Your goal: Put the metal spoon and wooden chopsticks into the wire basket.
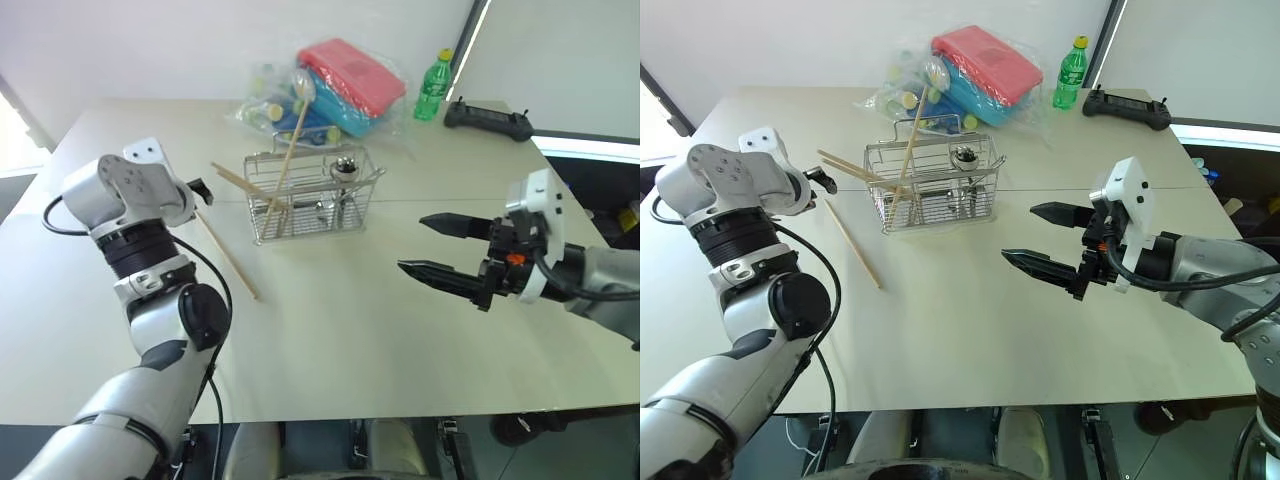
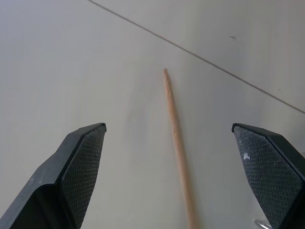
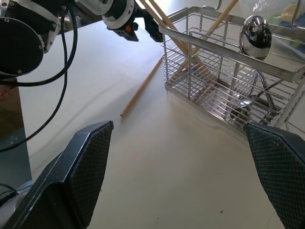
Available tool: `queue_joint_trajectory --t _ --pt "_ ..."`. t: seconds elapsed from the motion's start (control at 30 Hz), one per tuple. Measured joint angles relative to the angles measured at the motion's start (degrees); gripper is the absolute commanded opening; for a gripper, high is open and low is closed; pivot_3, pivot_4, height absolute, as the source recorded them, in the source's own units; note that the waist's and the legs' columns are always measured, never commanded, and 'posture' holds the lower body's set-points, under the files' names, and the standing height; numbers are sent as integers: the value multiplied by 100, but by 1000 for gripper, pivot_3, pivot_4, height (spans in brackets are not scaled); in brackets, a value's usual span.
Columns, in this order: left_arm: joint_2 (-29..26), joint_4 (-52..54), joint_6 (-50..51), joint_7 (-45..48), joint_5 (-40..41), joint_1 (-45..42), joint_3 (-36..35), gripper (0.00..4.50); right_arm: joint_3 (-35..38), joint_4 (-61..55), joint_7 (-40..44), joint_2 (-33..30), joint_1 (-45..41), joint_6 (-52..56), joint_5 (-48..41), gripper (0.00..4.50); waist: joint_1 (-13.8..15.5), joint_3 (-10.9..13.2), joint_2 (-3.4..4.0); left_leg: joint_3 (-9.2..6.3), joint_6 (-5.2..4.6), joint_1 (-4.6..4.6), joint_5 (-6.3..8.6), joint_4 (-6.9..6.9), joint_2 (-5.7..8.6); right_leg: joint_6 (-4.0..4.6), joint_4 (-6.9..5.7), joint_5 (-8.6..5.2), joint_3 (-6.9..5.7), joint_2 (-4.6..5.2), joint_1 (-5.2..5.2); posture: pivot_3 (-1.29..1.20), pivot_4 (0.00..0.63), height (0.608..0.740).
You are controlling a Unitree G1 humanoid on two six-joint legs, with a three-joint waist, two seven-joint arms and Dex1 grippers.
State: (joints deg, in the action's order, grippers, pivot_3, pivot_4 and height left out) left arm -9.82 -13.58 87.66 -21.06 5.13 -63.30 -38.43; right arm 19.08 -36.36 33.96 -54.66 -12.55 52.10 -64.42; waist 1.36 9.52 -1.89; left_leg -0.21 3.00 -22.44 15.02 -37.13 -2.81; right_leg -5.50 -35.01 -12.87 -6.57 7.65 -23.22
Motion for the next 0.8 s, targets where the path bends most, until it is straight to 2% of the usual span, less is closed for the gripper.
queue_joint_trajectory --t 0.3,0.47,0.5,0.53,0.77,0.8 --pt "-196 -2160 -1667 179 -76 -55 453 4471 49 -122 -300 83 100 -6 -132 4500 96 -2 3 3 -1 -1 0 1 0 6 1 3 0 0 -3 0 150 678" --pt "-331 -2940 -2336 149 -62 -231 565 4471 79 -181 -430 125 126 -13 -194 4500 99 -7 10 2 0 3 0 0 0 -4 0 -2 -1 0 0 0 150 678" --pt "-350 -3081 -2457 122 -57 -261 565 3935 98 -182 -451 126 134 -13 -212 4500 99 -10 14 2 0 4 0 -1 0 -10 0 -6 -1 1 1 0 150 678" --pt "-365 -3146 -2509 107 -54 -269 564 3647 115 -183 -459 126 137 -13 -217 4500 99 -13 18 2 0 4 0 -1 0 -11 0 -7 -1 1 1 0 150 678" --pt "-499 -3503 -2790 -50 105 -338 478 116 195 -183 -532 124 144 -13 -295 4500 129 -19 29 1 0 3 0 -2 2 -10 -1 -5 -2 4 4 0 150 678" --pt "-507 -3535 -2808 -62 170 -359 440 44 197 -183 -536 124 144 -13 -313 4500 132 -19 29 1 0 2 0 -3 3 -9 0 -5 -2 4 5 0 150 678"
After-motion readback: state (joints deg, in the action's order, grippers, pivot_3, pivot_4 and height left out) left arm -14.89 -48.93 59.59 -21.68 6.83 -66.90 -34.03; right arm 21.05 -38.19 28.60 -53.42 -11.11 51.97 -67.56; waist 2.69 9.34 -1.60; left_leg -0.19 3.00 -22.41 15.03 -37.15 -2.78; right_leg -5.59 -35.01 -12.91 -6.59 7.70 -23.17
